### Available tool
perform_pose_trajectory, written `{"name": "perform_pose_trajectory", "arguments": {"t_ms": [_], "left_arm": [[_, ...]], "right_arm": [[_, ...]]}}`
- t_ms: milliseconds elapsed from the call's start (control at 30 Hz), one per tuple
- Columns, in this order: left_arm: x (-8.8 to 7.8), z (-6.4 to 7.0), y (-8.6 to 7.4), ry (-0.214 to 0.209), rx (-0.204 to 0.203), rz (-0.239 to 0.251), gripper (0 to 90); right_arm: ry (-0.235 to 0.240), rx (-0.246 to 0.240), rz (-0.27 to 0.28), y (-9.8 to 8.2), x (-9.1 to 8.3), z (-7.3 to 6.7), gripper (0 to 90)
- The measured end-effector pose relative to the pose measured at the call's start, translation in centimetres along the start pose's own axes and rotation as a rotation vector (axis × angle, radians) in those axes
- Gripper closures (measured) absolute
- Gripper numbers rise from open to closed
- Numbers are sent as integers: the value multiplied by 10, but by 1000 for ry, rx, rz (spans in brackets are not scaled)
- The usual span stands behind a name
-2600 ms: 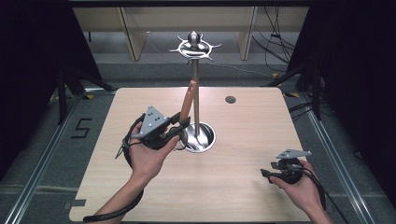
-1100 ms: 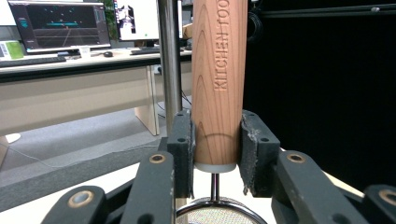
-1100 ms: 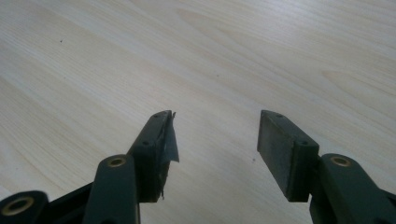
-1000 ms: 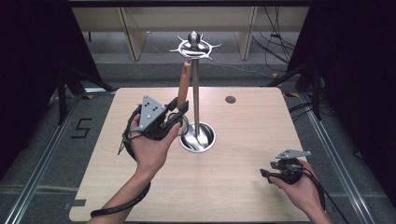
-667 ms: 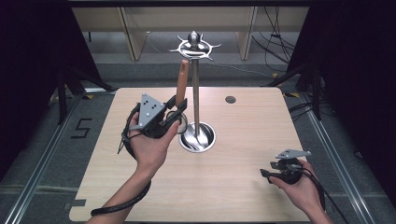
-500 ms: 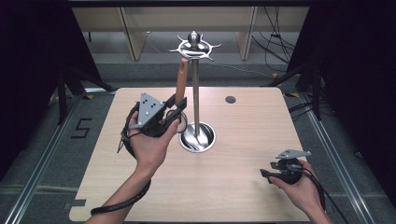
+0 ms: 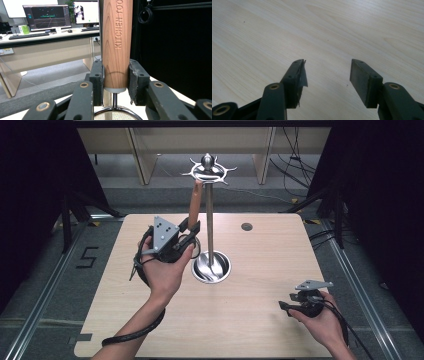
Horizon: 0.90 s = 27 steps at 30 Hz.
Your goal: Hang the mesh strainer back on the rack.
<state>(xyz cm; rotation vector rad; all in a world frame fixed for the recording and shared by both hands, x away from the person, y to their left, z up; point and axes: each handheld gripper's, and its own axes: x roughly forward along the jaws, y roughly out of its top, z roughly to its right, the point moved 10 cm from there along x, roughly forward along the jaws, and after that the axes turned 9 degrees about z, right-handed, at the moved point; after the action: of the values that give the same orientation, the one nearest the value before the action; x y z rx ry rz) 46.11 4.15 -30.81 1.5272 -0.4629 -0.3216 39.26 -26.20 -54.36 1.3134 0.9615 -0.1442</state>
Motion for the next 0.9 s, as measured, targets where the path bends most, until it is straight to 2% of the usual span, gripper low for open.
{"name": "perform_pose_trajectory", "arguments": {"t_ms": [500, 567, 600, 633, 700, 733, 767, 800, 900], "left_arm": [[7, -2, -4, 34, 37, -12, 679], [7, -1, -5, 53, 18, -25, 679], [8, -1, -5, 54, 17, -24, 678], [9, -3, -3, 58, 37, -17, 679], [10, -2, -4, 63, 23, -20, 677], [11, -3, -2, 68, 43, -15, 678], [12, -2, -3, 67, 26, -21, 677], [13, -3, -2, 68, 46, -17, 677], [15, -2, -2, 70, 51, -21, 677]], "right_arm": [[0, 8, -7, -1, 0, 0, 461], [-2, 3, 0, 0, 0, 0, 461], [-3, 1, 1, 0, 1, 0, 461], [-3, 0, 1, 0, 1, 0, 461], [2, 1, -4, 0, 0, 0, 461], [2, 1, -4, 0, 0, 0, 461], [3, 16, -13, -1, -1, -1, 461], [3, 20, -17, -1, -1, -1, 461], [1, 27, -13, -1, -1, -2, 461]]}}
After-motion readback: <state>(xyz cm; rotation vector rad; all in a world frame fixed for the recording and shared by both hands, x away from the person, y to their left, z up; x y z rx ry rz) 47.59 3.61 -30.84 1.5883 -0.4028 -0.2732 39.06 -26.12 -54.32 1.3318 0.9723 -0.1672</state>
